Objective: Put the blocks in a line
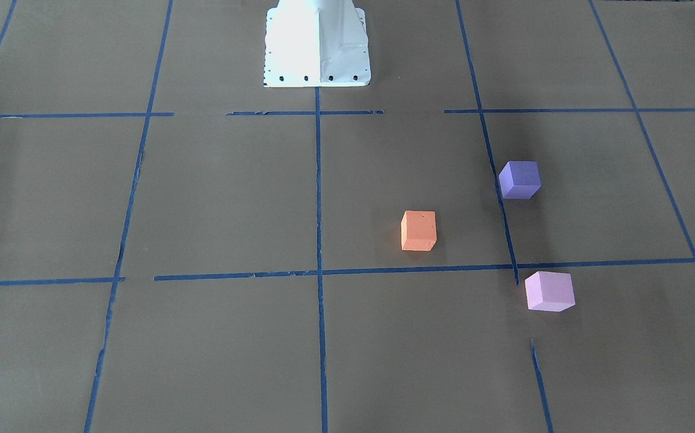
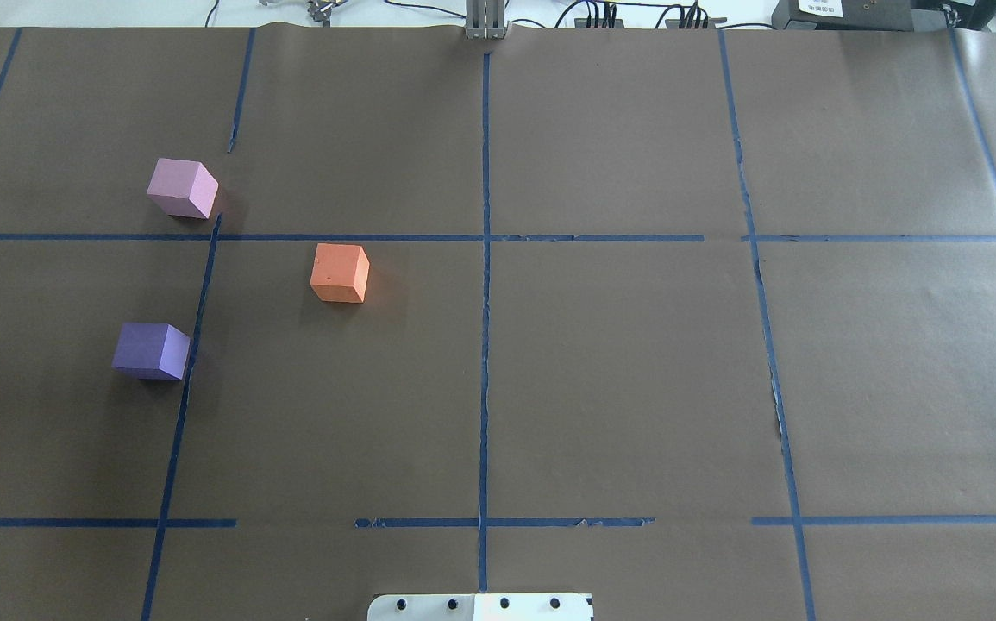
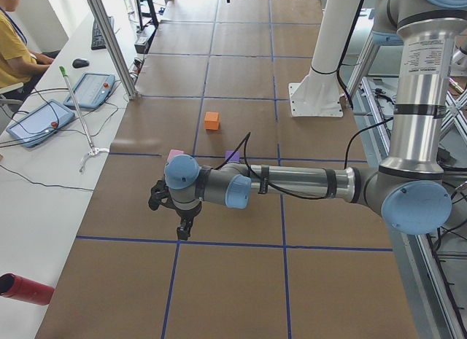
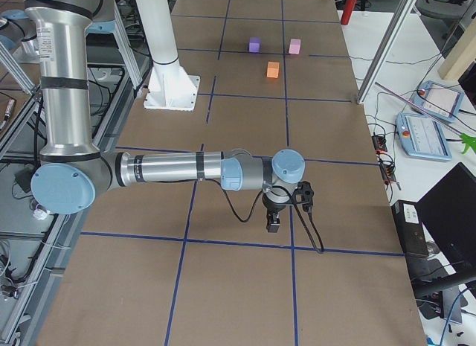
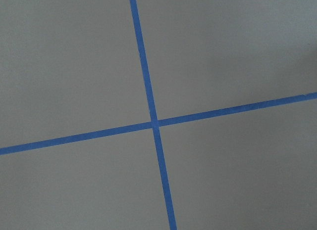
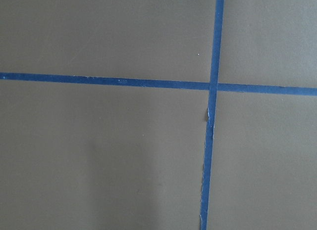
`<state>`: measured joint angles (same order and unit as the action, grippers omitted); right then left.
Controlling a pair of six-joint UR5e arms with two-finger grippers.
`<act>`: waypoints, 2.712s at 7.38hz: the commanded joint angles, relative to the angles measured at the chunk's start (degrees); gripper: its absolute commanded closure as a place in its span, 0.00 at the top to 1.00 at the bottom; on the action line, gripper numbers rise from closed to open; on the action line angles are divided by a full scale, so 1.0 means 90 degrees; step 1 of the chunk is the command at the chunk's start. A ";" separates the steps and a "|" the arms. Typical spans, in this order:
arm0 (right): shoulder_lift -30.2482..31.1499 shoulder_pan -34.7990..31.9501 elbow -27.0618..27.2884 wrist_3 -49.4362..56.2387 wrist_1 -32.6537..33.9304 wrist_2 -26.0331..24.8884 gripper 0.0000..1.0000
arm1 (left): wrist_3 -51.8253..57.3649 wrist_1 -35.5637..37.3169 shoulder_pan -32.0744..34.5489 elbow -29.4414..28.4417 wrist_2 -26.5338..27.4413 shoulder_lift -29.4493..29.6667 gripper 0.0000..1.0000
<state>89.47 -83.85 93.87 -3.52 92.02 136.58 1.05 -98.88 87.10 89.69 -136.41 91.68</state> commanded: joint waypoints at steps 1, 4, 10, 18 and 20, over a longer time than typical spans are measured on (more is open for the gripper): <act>0.0000 0.0000 0.0000 0.0000 0.0000 0.0000 1.00 | -0.0010 0.0000 -0.0010 0.0044 0.0029 0.0009 1.00; 0.0000 0.0000 0.0000 0.0000 0.0000 0.0000 1.00 | -0.0049 -0.0300 -0.0087 0.0179 -0.0029 0.0242 1.00; 0.0000 0.0000 0.0010 0.0000 0.0000 0.0000 1.00 | -0.3847 -0.0547 -0.2700 0.0357 0.0562 0.2435 1.00; 0.0000 0.0000 0.0010 0.0000 0.0000 0.0000 1.00 | -0.6933 -0.0918 -0.5194 -0.0541 0.2852 0.3788 1.00; 0.0000 0.0000 0.0010 0.0000 0.0000 0.0000 1.00 | -0.6953 -0.0927 -0.5341 -0.0774 0.2949 0.3769 1.00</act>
<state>89.47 -83.85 93.91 -3.52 92.02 136.58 -61.26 -107.15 39.97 84.14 -110.26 125.71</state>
